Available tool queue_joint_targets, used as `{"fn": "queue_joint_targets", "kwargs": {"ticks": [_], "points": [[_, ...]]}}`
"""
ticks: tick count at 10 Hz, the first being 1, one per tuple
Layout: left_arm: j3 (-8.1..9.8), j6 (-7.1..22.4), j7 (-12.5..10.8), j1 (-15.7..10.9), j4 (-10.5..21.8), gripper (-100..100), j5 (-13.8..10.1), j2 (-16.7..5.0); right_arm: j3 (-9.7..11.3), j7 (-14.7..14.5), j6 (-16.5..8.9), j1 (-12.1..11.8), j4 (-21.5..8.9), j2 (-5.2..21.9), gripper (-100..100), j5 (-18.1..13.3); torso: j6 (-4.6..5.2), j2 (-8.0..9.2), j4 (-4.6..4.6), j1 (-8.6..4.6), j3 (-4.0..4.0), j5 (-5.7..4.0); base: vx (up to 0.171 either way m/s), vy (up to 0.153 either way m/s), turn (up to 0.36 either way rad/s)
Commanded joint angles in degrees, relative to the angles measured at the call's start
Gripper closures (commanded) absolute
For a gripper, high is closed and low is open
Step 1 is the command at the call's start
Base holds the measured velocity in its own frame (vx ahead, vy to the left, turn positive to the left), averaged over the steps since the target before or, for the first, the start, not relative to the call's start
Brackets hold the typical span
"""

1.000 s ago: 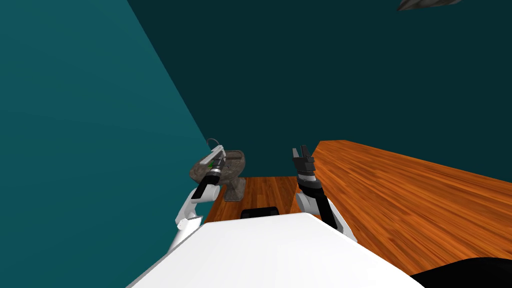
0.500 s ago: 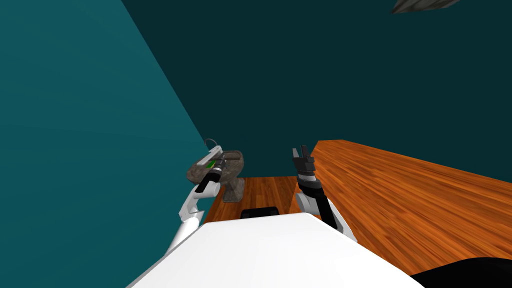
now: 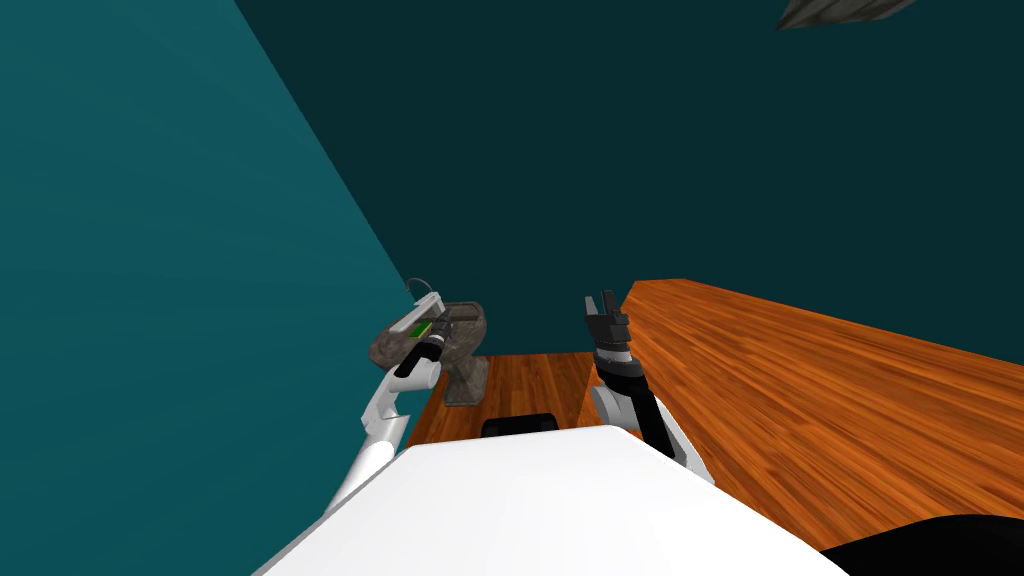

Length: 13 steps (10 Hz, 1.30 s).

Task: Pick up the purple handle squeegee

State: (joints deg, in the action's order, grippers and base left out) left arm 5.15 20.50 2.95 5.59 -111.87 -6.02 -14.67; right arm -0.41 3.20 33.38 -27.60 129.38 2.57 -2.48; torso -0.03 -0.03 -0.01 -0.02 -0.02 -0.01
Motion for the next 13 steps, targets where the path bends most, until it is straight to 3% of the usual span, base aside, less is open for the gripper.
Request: {"fn": "queue_joint_targets", "kwargs": {"ticks": [1,3,4,6,7,9,13], "points": [[0.30,2.9,0.7,-1.6,1.7,-100,-0.3,-0.6,0.0,0.0,0.0,0.0,0.0,0.0,0,0.0,0.00,0.00,0.00,0.00,0.00,0.00,0.020,-0.015,-0.030],[0.30,5.2,0.7,-1.6,1.7,-100,-0.3,-0.6,0.0,0.0,0.0,0.0,0.0,0.0,0,0.0,0.00,-0.05,-0.01,-0.02,-0.02,-0.01,0.017,-0.012,-0.006],[0.57,7.3,1.4,-3.2,3.3,-100,-0.5,-1.1,0.0,0.0,0.0,0.0,0.0,0.0,0,0.0,0.00,-0.01,0.00,0.00,0.00,0.00,0.019,-0.014,-0.023],[0.57,9.7,1.4,-3.2,3.3,-100,-0.5,-1.1,0.0,0.0,0.0,0.0,0.0,0.0,0,0.0,0.00,-0.03,-0.01,-0.01,-0.02,0.00,0.016,-0.010,-0.007],[0.84,12.0,2.0,-4.7,5.0,-100,-0.7,-1.5,0.0,0.0,0.0,0.0,0.0,0.0,0,0.0,0.00,-0.01,0.00,0.01,0.00,0.00,0.027,-0.008,-0.022],[0.84,14.2,2.0,-4.7,5.0,-100,-0.7,-1.5,0.0,0.0,0.0,0.0,0.0,0.0,0,0.0,0.00,-0.06,-0.02,0.01,-0.04,0.00,0.019,-0.004,-0.005],[1.36,21.0,3.3,-7.8,8.3,-100,-1.3,-2.4,0.0,0.0,0.0,0.0,0.0,0.0,0,0.0,0.00,-0.02,-0.01,0.03,-0.01,0.01,0.024,0.000,-0.010]]}}
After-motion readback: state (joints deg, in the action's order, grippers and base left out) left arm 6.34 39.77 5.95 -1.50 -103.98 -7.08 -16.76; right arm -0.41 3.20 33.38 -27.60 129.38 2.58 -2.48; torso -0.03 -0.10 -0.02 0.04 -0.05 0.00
